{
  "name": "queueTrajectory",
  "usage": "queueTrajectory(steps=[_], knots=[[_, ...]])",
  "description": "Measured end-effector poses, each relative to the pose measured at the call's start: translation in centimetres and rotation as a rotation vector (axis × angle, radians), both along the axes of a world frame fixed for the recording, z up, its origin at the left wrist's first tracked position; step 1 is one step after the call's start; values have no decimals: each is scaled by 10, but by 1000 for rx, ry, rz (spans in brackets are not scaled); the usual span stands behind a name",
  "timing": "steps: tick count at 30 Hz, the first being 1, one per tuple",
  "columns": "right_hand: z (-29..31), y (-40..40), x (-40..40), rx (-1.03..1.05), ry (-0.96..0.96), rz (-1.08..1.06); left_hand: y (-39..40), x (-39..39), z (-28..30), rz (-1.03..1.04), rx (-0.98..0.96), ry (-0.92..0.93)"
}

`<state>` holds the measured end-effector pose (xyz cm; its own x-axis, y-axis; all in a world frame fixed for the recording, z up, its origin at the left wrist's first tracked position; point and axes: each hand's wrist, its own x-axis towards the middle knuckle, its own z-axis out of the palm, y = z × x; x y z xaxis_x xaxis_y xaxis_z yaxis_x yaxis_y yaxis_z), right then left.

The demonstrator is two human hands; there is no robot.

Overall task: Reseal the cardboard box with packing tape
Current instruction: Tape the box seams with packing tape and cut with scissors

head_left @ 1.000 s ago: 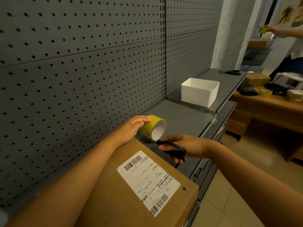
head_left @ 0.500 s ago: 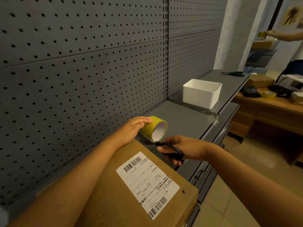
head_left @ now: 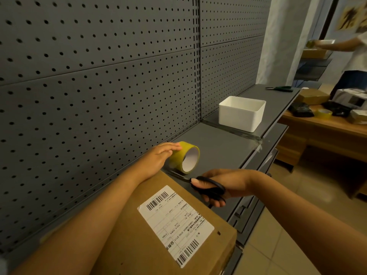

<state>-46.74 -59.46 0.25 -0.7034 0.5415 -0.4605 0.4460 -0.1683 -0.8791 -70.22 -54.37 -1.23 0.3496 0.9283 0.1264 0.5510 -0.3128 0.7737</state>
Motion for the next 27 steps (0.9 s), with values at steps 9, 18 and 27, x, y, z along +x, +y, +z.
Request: queueTrajectory(steps=[9, 18, 27], knots=[[3, 9, 32, -7, -42, -46, -3, 1, 2, 13, -9, -24], [4, 32, 41, 293, -94, -533, -1, 1, -2, 12, 5, 9], [-29, 77, 28, 811, -780, -368, -3, 1, -3, 35, 127, 114]])
